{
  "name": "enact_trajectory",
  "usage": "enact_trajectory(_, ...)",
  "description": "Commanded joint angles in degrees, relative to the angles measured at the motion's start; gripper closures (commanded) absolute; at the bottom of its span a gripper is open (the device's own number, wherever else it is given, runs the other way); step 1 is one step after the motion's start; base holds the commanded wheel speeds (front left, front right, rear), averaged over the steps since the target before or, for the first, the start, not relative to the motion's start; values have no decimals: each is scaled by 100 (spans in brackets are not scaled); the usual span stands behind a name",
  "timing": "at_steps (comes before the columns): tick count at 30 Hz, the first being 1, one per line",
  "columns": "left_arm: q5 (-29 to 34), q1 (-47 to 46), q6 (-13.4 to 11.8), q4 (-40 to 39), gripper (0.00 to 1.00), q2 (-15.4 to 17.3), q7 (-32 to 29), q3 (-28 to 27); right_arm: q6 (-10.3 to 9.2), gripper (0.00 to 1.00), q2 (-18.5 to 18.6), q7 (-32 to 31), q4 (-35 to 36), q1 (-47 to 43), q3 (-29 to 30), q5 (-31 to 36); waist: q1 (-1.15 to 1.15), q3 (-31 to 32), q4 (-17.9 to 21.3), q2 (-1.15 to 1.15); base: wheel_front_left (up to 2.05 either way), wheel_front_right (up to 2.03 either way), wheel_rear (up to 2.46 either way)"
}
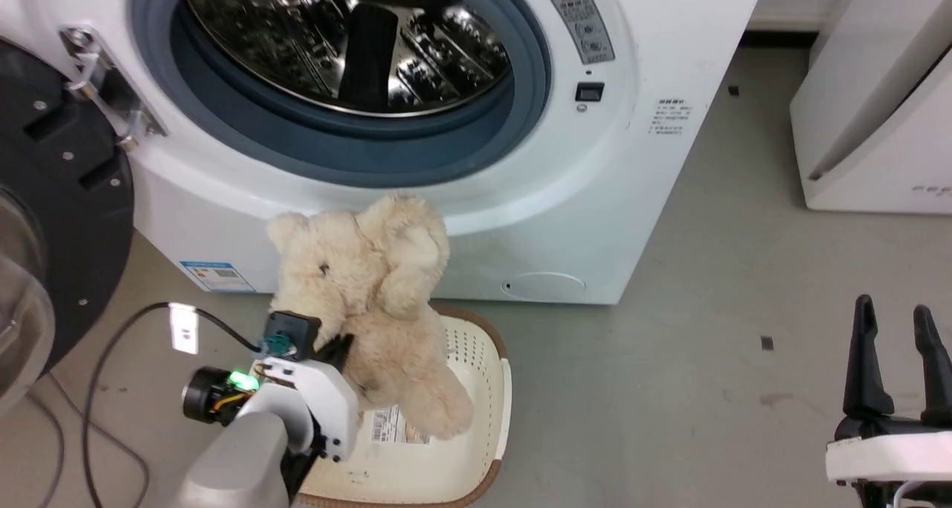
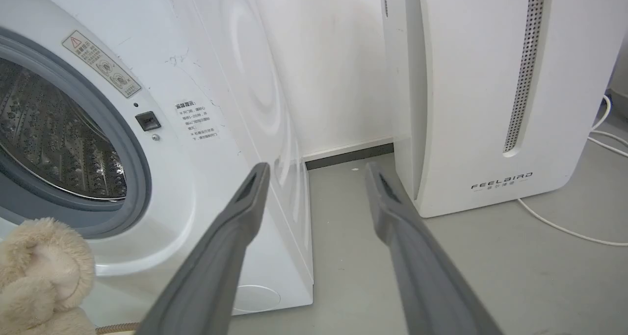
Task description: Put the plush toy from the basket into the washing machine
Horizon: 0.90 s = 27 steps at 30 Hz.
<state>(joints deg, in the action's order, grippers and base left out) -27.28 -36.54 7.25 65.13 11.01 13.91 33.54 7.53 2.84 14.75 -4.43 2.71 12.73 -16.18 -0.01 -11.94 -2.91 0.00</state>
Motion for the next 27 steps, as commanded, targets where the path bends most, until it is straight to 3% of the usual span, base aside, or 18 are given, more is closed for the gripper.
enact_trajectory(1,-30,-14,24,-77,100,59,66,-40,-4,0,4,25,9,-76,-1,-9,1,70,-27,0,0,0,0)
enact_trajectory(16,104,-380,-309,-1378,100,459,107,-687,-4,0,4,25,27,-95,-93,-51,1,85,172,0,0,0,0)
enact_trajectory(27,183,-1261,-317,-1376,100,790,108,-1040,-4,0,4,25,4,142,-161,-161,1,-321,547,0,0,0,0)
